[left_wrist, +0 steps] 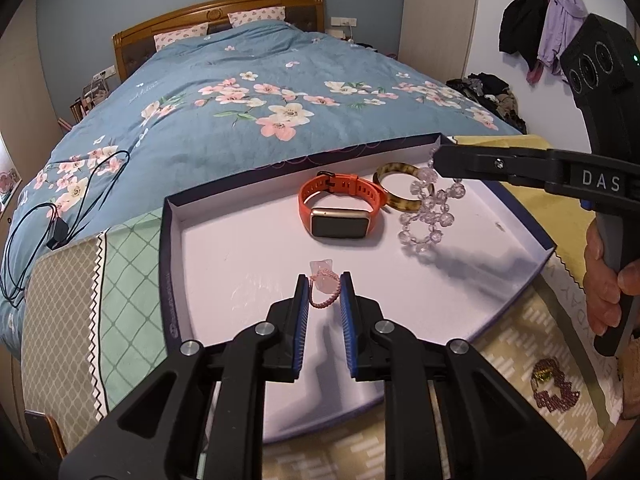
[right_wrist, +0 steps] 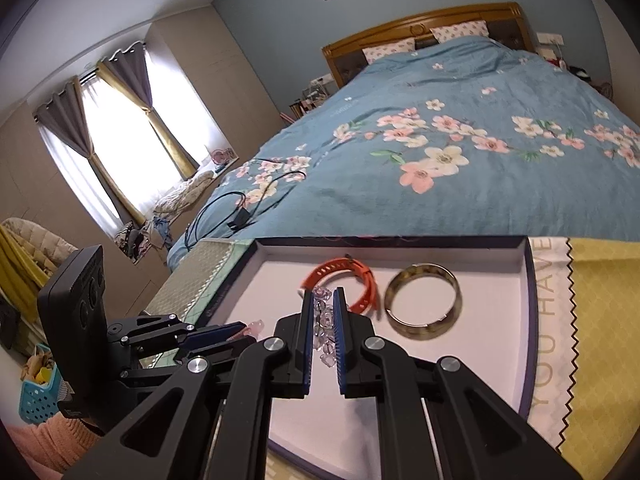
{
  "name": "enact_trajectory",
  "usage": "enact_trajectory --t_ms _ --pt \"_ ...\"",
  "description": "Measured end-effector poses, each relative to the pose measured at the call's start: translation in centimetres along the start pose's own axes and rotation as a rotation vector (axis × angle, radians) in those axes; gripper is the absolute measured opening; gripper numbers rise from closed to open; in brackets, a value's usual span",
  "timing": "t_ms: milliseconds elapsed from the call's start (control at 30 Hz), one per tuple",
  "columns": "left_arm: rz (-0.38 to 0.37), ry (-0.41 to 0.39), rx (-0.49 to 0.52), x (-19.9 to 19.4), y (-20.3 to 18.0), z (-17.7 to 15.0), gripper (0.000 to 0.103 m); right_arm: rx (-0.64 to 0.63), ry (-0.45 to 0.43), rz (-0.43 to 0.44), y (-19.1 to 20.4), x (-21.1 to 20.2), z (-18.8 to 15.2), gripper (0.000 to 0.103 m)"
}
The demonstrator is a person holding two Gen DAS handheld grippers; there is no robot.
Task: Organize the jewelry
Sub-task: 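Carry the pink ring with the left tool while the right carries the bracelet into the box, then open the left tool over the box while the right tool releases the bracelet, then grasp the dark red beaded necklace with the right tool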
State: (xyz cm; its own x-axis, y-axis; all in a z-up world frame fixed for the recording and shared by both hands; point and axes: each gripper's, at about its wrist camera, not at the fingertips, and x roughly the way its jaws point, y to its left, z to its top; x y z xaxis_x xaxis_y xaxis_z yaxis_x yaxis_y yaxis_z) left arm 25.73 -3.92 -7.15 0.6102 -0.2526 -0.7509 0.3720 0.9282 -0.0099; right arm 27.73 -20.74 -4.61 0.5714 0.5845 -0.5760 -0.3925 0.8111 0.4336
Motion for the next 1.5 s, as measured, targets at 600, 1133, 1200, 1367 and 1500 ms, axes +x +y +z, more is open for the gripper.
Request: enact_trajectory --t_ms 600,1133,1200,1367,1500 --pt "-0.010 0.073 -0.003 4.3 0.0 1.4 0.019 0.021 0.042 -0.109 -2.6 -0.5 -1.3 0.011" --pt "-0.001 -0.154 -0.084 -4.7 1.9 -0.5 0.052 -0.046 -0.006 -0.049 0.2 -6.1 -3.9 0.034" --pt "-0.003 -0.175 -0.085 -6.4 2.0 -1.6 0.053 -0.070 0.012 -0.043 0.8 -6.6 -4.9 0.034" --pt "-0.030 -0.186 -0.072 -9.1 1.4 -4.5 0.055 -0.123 0.077 -0.062 1.8 -7.4 -8.0 0.034" --pt "-0.048 -0.175 -0.067 -10.0 0.6 -6.4 0.055 -0.151 0.126 -0.081 2.3 -7.9 -10.5 0.034"
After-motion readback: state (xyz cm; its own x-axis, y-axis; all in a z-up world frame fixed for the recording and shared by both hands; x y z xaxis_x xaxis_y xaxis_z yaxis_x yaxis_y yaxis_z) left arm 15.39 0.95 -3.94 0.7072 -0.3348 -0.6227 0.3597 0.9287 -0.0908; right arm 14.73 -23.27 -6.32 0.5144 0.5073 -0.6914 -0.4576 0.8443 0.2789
